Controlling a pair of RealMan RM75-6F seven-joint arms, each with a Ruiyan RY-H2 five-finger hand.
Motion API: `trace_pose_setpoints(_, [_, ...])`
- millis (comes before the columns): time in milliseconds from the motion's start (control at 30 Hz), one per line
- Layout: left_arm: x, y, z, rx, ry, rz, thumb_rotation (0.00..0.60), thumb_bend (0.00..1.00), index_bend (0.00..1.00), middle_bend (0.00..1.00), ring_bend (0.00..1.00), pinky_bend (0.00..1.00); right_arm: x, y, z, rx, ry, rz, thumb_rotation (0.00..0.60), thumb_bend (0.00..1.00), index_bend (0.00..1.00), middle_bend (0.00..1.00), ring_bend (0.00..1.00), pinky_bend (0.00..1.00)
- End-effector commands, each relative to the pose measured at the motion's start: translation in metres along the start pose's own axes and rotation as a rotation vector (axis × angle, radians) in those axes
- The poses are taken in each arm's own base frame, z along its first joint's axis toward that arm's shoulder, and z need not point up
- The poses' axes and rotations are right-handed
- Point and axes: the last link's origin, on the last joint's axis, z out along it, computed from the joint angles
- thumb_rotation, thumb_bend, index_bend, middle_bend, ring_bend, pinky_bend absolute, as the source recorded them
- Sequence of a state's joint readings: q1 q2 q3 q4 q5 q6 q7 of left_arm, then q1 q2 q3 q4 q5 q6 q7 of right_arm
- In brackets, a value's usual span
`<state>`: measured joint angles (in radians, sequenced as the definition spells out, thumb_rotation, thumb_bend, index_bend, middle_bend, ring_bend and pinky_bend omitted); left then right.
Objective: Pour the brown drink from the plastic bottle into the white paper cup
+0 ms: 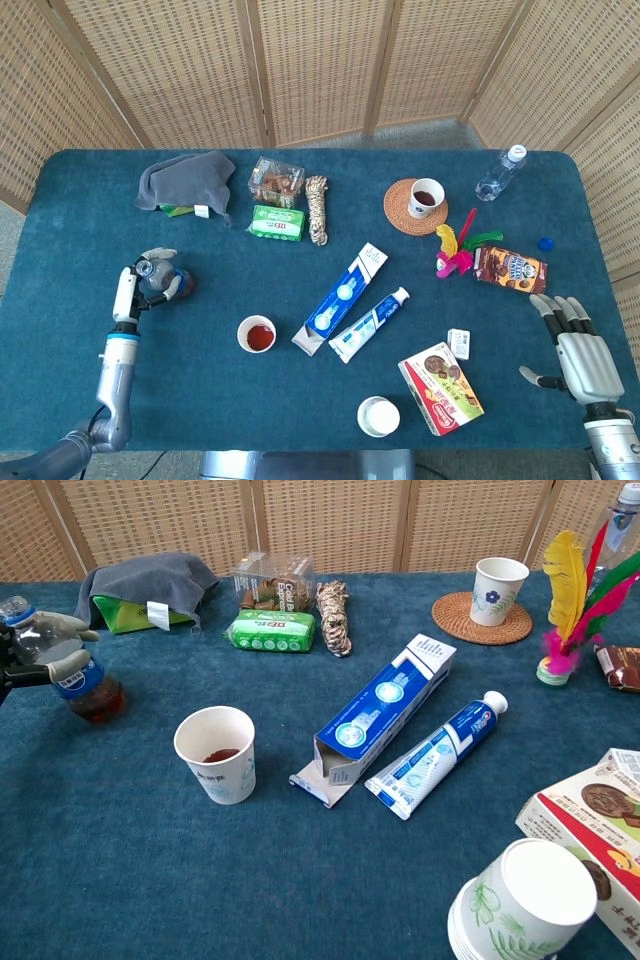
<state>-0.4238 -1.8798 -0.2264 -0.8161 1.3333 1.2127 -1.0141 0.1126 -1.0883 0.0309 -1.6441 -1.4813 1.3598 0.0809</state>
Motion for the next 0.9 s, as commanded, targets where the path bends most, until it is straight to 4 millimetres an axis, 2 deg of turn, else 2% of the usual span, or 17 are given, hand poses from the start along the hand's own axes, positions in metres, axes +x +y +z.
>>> trace_pose_setpoints(33, [-0.002,-0.002,-0.001,0.002,-0.011,-0.003,0.600,0.39,0.38,0.31,0.14,0.25,0.000,0.000,0.000,0.000,0.001,0.001,0.600,0.00,0.00,0.00,0.00,0.00])
trace_pose_setpoints(100, [-0.003,-0.003,-0.003,-0.004,-0.006,-0.008,0.600,0.40,0.37,0.25,0.06,0.22,0.000,0.000,0.000,0.000,0.001,0.003,0.600,0.00,0.00,0.00,0.00,0.00])
trace_pose_setpoints(167, [-0.004,-0.004,-0.004,-0.008,-0.010,-0.004,0.600,0.40,0.34,0.14,0.00,0.18,0.000,0.000,0.000,0.002,-0.001,0.004,0.600,0.00,0.00,0.00,0.00,0.00])
trace_pose_setpoints(267, [-0.005,-0.006,-0.006,-0.012,-0.025,-0.012,0.600,0.39,0.26,0.01,0.00,0.09,0.000,0.000,0.000,0.007,-0.005,0.001,0.600,0.00,0.00,0.00,0.00,0.00])
trace_pose_setpoints(433, [-0.006,-0.008,-0.008,-0.019,-0.035,-0.022,0.600,0.39,0.09,0.00,0.00,0.01,0.000,0.000,0.000,0.012,-0.010,0.000,0.600,0.00,0.00,0.00,0.00,0.00])
trace_pose_setpoints(533, [-0.006,-0.010,-0.010,-0.021,-0.036,-0.022,0.600,0.39,0.01,0.00,0.00,0.00,0.000,0.000,0.000,0.013,-0.012,-0.001,0.600,0.00,0.00,0.00,0.00,0.00])
trace_pose_setpoints(900, [0.000,-0.009,-0.014,-0.045,-0.020,-0.027,0.600,0.37,0.00,0.00,0.00,0.00,0.000,0.000,0.000,0.014,-0.012,0.002,0.600,0.00,0.00,0.00,0.00,0.00])
